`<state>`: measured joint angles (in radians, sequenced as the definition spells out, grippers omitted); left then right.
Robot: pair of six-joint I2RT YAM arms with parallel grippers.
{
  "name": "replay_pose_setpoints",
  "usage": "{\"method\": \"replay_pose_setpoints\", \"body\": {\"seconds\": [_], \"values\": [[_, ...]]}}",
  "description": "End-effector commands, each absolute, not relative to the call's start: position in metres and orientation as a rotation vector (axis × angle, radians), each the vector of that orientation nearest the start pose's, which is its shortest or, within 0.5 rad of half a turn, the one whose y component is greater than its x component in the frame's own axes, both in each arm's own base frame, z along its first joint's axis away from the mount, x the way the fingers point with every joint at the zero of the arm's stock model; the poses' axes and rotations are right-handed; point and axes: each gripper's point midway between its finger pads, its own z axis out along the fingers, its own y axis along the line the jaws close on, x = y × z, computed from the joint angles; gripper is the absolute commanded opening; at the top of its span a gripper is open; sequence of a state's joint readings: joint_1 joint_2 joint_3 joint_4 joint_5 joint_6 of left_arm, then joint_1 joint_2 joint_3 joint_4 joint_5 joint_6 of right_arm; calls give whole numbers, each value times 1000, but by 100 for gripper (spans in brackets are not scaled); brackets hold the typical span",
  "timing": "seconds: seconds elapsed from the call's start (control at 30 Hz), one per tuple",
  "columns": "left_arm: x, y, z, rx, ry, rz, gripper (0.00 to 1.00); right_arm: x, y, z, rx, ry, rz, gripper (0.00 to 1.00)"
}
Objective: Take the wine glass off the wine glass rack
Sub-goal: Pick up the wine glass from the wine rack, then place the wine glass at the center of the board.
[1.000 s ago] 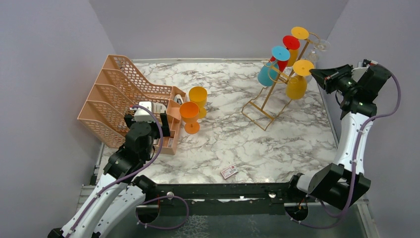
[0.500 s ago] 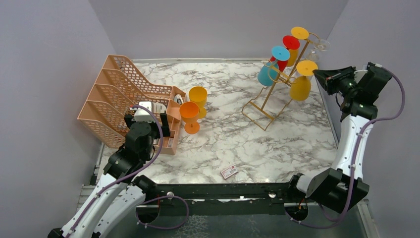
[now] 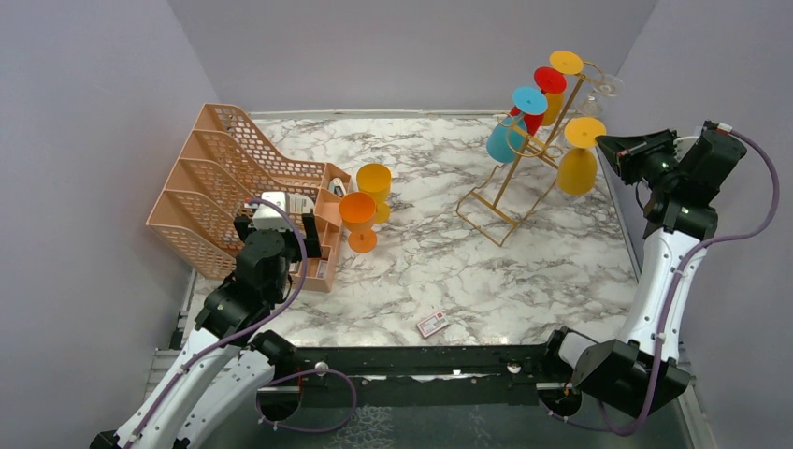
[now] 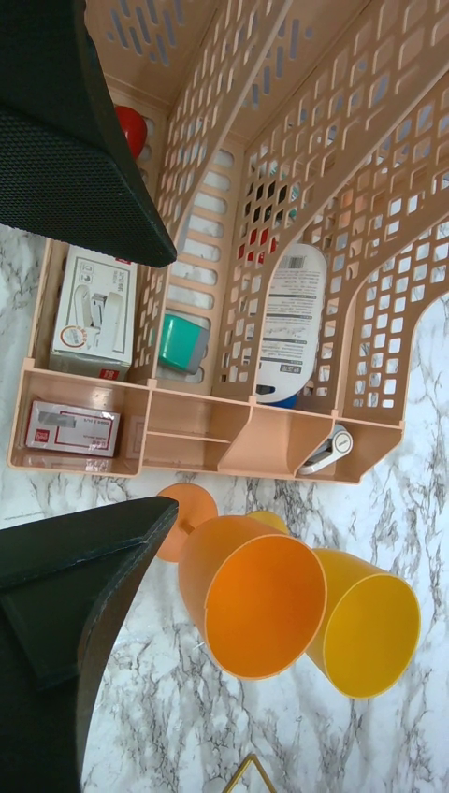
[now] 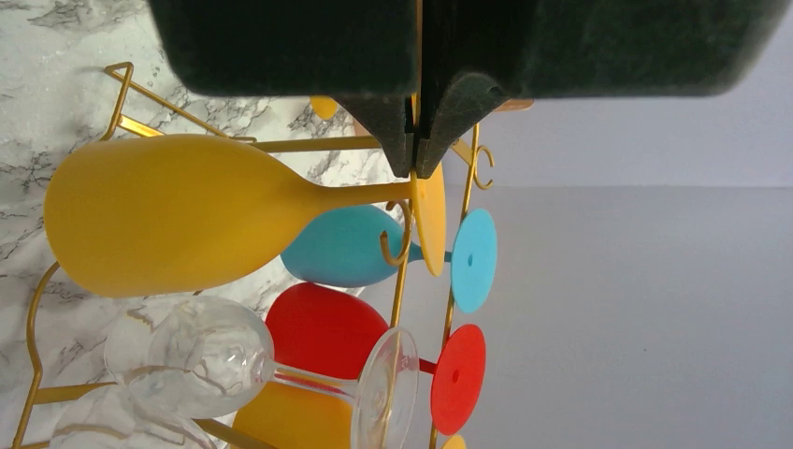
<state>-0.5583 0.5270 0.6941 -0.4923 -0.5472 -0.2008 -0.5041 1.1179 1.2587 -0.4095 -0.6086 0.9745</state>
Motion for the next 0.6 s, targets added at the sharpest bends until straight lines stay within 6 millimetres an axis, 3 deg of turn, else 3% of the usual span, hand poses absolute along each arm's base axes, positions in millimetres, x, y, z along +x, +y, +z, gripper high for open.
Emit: {"method": "replay_pose_setpoints", "body": {"seconds": [0.0,0.13,0.27,0.57], "values": [[238,-48,240,-47,1815,-22,99,330,-35,388,821,1643,849,1],[238,-48,239,-47,1816,-21,99,316,-24,391,804,1659,853,1],[239,-49,239,-45,1817,-21,99,302,0,389,764,1688,891,1],[237,-47,241,-54,1805,-25,99,263,58,349,665,1842,954,1]]}}
